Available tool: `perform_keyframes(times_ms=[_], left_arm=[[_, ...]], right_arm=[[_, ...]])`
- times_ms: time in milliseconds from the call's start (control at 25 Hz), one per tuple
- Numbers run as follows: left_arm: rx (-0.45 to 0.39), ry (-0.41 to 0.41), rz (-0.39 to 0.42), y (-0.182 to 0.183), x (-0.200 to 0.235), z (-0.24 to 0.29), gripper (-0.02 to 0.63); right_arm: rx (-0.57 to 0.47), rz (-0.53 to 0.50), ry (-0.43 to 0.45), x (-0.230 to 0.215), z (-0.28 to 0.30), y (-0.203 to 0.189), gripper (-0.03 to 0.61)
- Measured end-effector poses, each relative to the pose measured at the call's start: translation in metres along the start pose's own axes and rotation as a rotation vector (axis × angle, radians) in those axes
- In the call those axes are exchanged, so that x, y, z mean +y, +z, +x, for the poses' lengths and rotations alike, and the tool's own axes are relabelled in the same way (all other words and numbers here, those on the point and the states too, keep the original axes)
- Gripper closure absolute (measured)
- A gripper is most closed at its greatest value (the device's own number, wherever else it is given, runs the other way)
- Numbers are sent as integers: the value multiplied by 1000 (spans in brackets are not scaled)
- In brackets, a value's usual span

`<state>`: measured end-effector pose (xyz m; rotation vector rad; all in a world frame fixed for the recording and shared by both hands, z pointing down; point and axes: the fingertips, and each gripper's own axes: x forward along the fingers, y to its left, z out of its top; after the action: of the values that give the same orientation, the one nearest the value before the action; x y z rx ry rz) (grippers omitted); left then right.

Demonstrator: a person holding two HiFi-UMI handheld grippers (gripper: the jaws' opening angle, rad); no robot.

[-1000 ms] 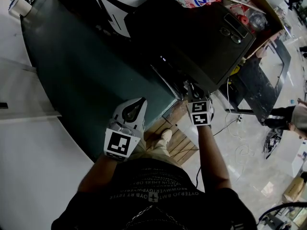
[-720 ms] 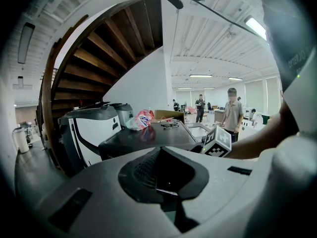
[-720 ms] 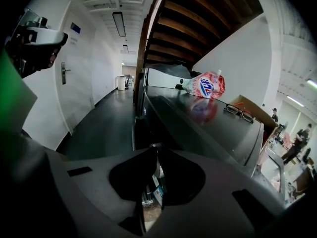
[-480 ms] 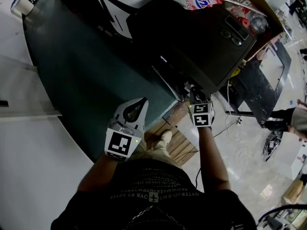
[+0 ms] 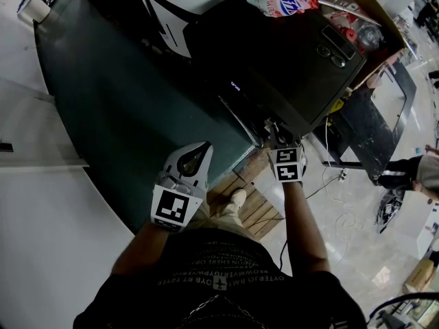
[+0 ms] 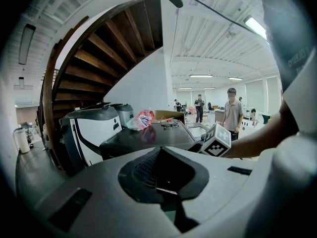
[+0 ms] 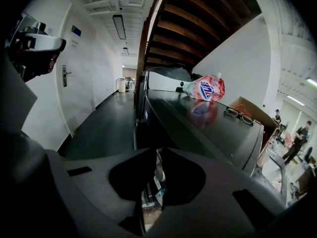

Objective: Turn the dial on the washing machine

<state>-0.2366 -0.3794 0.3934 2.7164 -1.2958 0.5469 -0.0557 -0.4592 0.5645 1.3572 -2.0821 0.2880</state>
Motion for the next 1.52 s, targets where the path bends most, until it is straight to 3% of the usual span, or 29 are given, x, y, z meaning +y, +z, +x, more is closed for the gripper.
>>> perform_keyframes(times_ms=[480, 960, 1520], left_arm=[[-14, -3, -21, 2, -3, 2, 609], [-3, 6, -7, 3, -1, -1, 609], [-9, -1, -9, 7, -8, -4, 609]], right_arm=[[31, -36, 10, 2, 13, 1, 543], [38, 13, -12, -7, 5, -17, 548], [50, -79, 29, 5, 12, 0, 528]])
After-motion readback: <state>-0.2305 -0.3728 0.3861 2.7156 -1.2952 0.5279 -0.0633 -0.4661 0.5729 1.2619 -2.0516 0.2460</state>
